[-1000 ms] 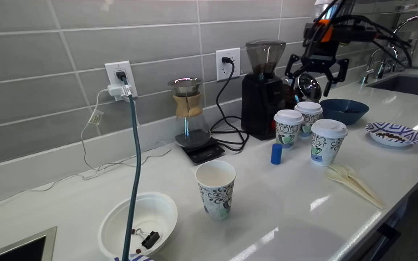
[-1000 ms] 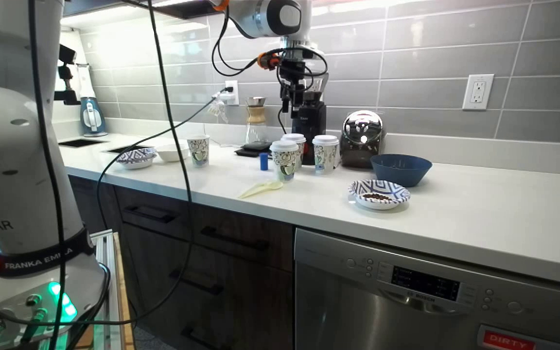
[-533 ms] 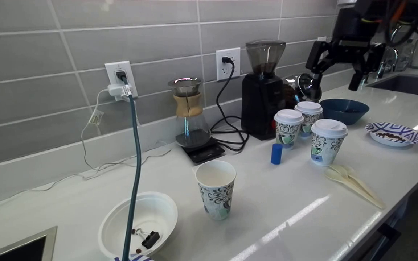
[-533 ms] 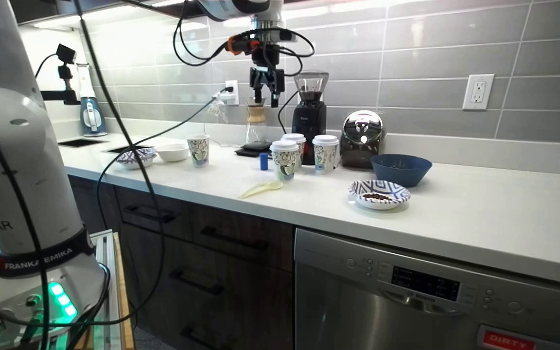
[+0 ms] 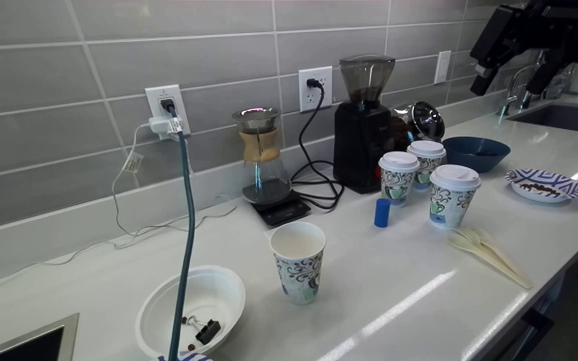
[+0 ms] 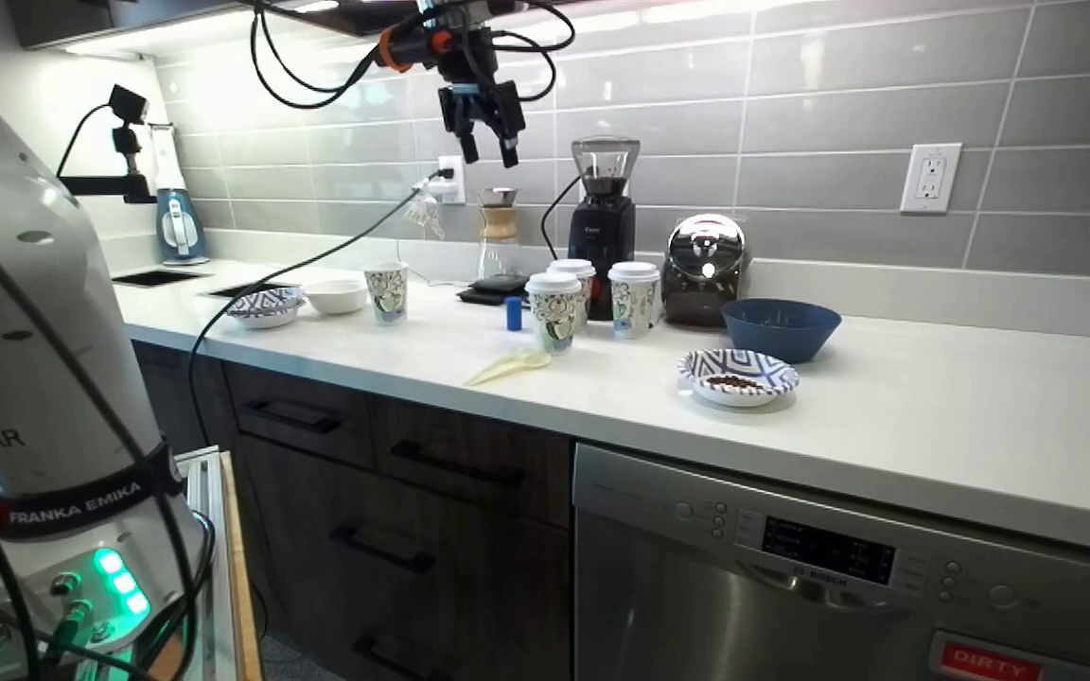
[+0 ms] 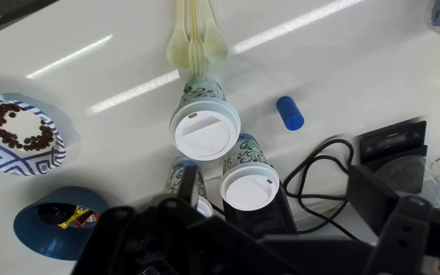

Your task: Pick up the white paper cup lid and put it on the paper cup to the right, push down on the first paper cup lid on a cup to the right

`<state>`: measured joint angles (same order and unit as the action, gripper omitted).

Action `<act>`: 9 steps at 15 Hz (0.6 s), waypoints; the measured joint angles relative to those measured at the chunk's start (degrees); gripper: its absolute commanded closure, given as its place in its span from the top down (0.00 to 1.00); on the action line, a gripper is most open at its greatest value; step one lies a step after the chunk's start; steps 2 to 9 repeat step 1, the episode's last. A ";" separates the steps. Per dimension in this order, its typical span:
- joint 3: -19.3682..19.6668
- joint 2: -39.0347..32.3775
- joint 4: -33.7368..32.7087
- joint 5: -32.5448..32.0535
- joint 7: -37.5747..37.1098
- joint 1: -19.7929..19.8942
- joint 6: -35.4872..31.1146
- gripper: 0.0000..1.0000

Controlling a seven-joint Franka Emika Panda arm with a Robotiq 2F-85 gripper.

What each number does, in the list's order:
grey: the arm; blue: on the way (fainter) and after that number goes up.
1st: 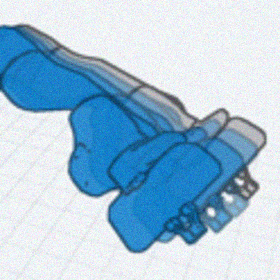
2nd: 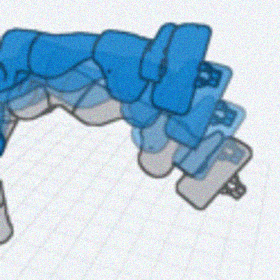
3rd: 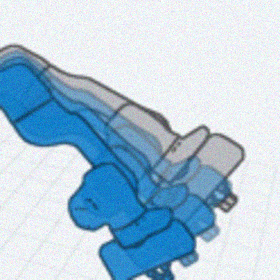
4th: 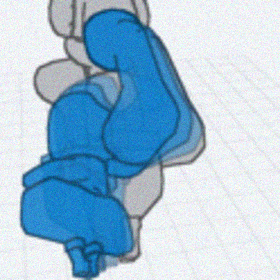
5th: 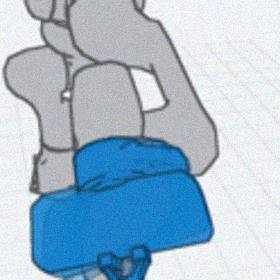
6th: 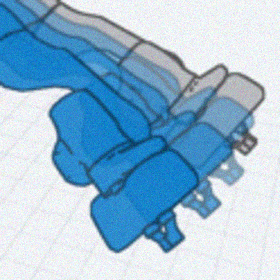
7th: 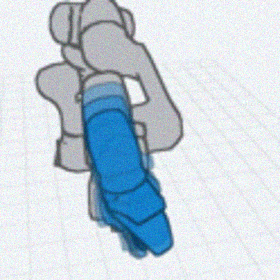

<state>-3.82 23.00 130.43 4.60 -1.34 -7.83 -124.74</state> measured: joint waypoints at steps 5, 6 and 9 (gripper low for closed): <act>0.00 0.15 0.33 0.00 0.06 0.00 -0.25 1.00; 0.00 0.15 0.33 0.00 0.06 0.00 -0.25 1.00; 0.00 0.15 0.33 0.00 0.06 0.00 -0.25 1.00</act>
